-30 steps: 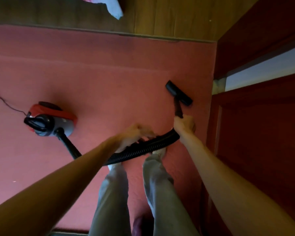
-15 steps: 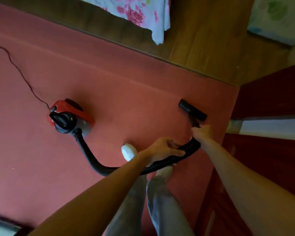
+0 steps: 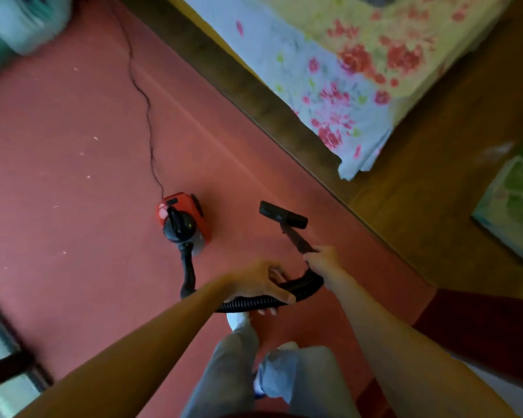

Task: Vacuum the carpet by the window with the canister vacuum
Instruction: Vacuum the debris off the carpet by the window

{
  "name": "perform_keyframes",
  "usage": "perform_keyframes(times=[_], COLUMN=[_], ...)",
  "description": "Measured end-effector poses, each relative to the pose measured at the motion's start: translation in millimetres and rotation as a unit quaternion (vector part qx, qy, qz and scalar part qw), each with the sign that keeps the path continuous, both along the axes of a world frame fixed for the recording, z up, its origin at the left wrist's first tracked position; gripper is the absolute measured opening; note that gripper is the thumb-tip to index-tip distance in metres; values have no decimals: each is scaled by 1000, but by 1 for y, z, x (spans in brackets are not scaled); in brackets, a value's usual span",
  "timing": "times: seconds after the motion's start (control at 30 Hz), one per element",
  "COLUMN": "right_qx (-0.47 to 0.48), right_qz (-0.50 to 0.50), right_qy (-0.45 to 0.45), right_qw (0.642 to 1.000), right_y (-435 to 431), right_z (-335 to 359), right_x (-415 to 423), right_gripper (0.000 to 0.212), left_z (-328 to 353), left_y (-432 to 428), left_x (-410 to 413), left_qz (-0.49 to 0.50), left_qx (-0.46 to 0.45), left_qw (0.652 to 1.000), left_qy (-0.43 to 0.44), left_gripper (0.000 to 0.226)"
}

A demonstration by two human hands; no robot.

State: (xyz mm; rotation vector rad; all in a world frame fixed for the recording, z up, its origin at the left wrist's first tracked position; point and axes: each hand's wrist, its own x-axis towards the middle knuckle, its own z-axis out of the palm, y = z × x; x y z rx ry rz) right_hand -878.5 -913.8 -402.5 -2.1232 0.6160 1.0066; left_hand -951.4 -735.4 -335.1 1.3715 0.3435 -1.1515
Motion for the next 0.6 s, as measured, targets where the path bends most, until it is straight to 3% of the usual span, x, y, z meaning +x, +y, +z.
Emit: perform_keyframes(times=[0.37, 0.6], right_qx=[9, -12], right_qz=[258, 375], right_qy=[-74, -62], right_qw=[963, 925], right_y=[84, 96], right_z=[32, 56], right_x=[65, 115], right_gripper=[23, 16], left_z=[28, 51], left_y=[33, 10], left_x=[-1, 31], left_qz=[181, 233], left_qx=[23, 126], left_qw=[983, 962], left_qy=[-16, -62], left_gripper=[51, 47])
